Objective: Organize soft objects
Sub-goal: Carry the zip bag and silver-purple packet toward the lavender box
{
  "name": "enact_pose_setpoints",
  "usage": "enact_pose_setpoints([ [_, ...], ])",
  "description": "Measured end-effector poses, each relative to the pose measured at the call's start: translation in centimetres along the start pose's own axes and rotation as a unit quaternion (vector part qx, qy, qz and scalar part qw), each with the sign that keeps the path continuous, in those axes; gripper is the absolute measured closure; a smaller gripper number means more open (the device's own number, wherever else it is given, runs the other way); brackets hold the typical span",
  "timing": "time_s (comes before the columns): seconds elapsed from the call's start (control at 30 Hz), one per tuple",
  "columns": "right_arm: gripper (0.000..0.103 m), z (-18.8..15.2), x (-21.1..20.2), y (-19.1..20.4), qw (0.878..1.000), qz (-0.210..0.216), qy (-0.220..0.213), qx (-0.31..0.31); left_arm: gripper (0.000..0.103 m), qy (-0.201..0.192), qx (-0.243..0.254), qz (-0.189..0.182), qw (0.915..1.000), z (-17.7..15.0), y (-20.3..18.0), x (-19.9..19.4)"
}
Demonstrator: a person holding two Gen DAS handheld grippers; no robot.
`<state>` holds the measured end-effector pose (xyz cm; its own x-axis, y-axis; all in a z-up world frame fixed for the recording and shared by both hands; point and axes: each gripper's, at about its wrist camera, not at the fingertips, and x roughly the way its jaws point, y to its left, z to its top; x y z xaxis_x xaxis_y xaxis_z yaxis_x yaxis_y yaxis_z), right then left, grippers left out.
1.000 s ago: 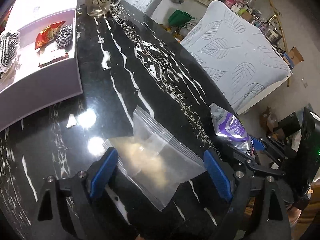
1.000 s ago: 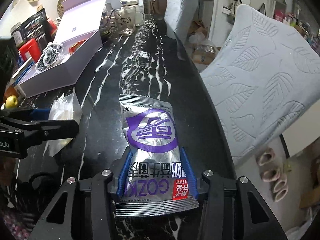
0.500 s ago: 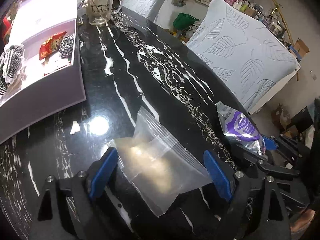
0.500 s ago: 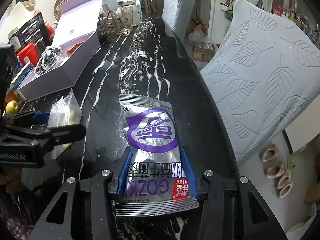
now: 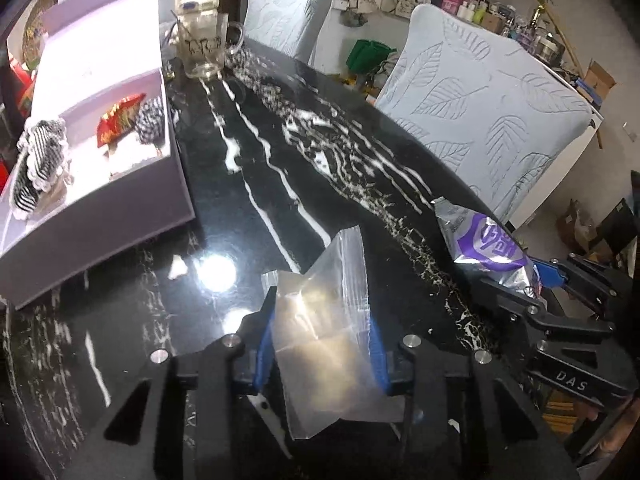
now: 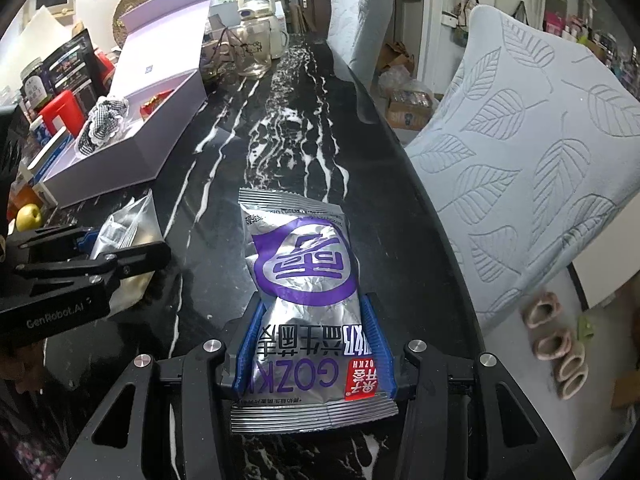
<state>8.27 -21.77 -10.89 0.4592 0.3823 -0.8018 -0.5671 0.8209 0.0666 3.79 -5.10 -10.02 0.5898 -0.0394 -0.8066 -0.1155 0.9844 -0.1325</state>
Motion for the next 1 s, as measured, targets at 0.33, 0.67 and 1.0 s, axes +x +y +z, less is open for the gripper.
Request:
enact_pose_setpoints([
  [0.33, 0.056, 0.2, -1.1, 2.4, 1.000, 0.016, -0.015, -0.020, 0.065, -0.036, 0.001, -0.002, 0.9994, 0.2, 0.8, -3.5],
  [0.67, 0.056, 1.5, -2.6, 6.7, 0.997, 0.043, -0.041, -0.051, 0.065, -0.069, -0.014, 0.009, 0.9975, -1.0, 3.4, -7.7],
  [1.0, 0.056, 3.2, -4.6, 11.2, 0.990, 0.088, -0.075, -0.084, 0.065, -0.125, -0.034, 0.034, 0.9910, -1.6, 6.5, -13.2],
])
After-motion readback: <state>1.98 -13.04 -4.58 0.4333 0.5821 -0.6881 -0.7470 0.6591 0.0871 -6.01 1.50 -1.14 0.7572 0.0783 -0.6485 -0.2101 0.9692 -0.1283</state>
